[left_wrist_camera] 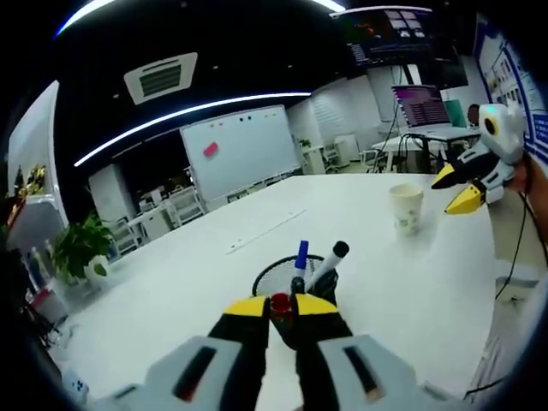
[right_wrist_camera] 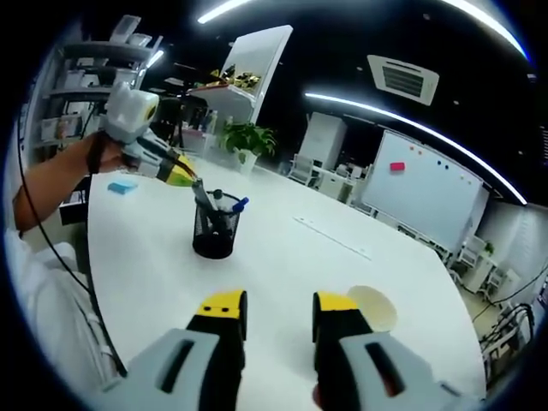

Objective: Place the scattered laser pointers and whiteboard markers into the pen holder and stack the scattered paper cups together

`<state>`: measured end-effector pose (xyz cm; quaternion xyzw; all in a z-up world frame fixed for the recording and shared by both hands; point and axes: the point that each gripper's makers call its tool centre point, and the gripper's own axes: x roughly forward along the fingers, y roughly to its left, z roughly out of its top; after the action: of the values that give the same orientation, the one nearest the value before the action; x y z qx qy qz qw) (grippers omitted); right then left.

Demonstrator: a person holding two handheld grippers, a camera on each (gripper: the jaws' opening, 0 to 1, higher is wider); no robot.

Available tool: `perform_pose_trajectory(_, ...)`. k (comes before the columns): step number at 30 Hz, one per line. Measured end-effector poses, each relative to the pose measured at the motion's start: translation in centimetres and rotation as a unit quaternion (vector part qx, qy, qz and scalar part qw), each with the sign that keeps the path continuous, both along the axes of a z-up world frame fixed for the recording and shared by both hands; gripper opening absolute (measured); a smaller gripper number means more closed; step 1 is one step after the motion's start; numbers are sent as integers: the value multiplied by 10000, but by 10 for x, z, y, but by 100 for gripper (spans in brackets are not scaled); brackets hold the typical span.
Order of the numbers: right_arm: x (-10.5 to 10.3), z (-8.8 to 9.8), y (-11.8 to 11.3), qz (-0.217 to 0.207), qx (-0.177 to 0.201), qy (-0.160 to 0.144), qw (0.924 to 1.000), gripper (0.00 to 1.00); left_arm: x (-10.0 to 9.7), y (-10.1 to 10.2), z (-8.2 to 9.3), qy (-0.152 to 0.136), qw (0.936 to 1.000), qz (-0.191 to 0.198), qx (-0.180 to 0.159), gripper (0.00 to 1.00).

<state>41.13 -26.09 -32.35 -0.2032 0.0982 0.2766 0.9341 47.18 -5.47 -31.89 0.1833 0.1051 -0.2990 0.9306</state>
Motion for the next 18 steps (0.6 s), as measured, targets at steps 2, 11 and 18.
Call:
perform_pose_trajectory(2,0,0,1,9,-2,1,10000,31,-1,0,-1,11,10000,-10,25,12)
perform_pose_trajectory(11,1,0,3,28,-18,-1,10000,31,-1,2,-1,29,10000,-30,41,17)
perform_pose_trajectory(18,1,1,5,52,-59,-11,10000,31,-3,2,-1,2,9999,-76,80,19)
